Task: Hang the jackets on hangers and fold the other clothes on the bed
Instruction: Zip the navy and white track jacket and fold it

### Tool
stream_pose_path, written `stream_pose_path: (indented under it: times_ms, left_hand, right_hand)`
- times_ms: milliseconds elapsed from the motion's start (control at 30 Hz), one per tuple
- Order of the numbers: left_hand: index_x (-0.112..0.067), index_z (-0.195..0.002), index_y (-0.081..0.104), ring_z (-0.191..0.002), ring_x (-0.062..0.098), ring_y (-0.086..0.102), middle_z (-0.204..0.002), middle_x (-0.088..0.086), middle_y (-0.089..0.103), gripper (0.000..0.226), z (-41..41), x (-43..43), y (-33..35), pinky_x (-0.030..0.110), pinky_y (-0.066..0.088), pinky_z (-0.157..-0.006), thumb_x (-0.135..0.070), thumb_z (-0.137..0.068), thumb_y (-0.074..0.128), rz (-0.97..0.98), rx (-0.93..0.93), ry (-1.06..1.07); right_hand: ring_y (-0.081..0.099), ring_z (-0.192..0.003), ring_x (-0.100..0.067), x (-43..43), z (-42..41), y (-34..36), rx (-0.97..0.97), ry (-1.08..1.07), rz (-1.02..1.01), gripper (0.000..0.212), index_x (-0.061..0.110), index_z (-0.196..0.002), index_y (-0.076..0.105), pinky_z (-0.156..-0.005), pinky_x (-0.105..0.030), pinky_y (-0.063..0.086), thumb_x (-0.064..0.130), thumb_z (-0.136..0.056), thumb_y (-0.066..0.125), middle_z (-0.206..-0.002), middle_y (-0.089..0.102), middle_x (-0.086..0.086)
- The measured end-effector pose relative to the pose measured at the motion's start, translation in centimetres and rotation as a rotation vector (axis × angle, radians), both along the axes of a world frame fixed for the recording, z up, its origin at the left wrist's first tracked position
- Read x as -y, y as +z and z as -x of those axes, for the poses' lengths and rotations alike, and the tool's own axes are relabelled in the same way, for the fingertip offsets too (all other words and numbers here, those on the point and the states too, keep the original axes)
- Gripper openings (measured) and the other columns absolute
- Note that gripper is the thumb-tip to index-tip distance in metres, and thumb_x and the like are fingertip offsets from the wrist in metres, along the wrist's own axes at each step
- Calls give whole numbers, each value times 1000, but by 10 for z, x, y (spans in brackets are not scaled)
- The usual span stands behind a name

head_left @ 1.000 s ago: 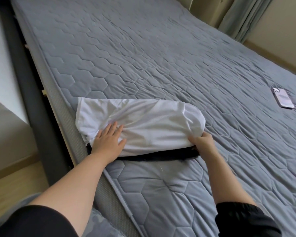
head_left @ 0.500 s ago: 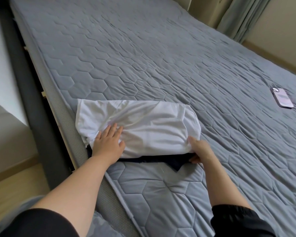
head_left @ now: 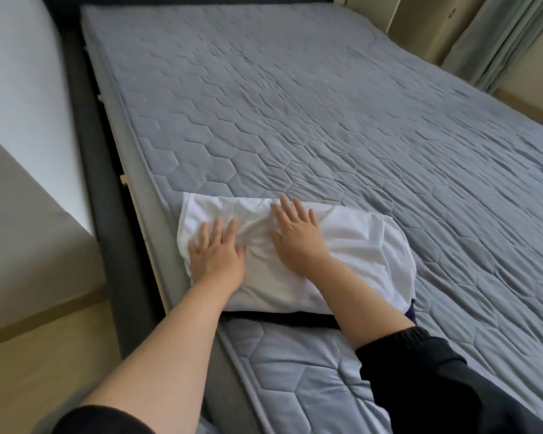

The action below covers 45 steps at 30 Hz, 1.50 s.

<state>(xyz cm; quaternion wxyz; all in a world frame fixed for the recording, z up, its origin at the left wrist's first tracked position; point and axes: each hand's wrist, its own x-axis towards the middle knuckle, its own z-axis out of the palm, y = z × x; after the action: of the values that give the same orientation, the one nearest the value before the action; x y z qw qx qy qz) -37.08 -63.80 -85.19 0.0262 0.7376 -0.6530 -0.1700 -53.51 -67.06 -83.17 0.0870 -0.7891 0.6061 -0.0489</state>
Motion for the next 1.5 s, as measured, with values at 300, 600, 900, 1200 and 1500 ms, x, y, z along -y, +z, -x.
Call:
stream_pose_path:
  times_ms: [300, 600, 900, 1200, 1500]
  left_hand:
    - [-24, -152, -4, -146, 14, -14, -159, -7, -17, 63, -37, 12, -7, 49, 5, -117, -52, -99, 17, -156, -32, 154]
    - [-7, -138, 34, -121, 29, 39, -133, 11, 38, 76, -28, 13, 11, 39, 40, -92, -42, -80, 69, 137, -225, 539]
    - [-13, -91, 57, -64, 20, 55, -78, 1, 58, 46, -39, 16, 11, 27, 35, -48, -56, -76, 66, -143, -378, 535]
    - [-11, -100, 53, -81, 19, 59, -94, 1, 59, 42, -32, 15, 19, 28, 47, -60, -31, -72, 75, -184, -758, 405]
    - [-10, -105, 54, -88, 25, 58, -100, 6, 59, 46, -39, 18, 62, 32, 49, -75, -8, -68, 80, -20, -955, 475]
  right_hand:
    - [-6, -148, -16, 25, 48, -34, 26, -563, -132, 63, 19, -154, 7, -116, -51, -9, 46, -98, 15, -162, -3, -2]
    - [12, -137, 8, -27, 9, -8, 945, -439, -11, 49, 18, -151, 25, -104, -3, 13, 25, -103, 35, -158, 10, 13]
    - [28, -141, -8, -24, 0, -39, 1127, -492, -127, 50, 18, -150, 29, -115, -23, 20, 27, -102, 41, -154, 31, 5]
    - [42, -126, -6, -19, 5, -38, 1277, -612, -109, 42, 17, -142, 43, -99, -16, 30, 27, -101, 42, -141, 47, 4]
    - [51, -109, -4, -26, -11, -22, 1576, -727, -295, 43, 17, -137, 48, -97, -20, 37, 39, -101, 38, -124, 54, 8]
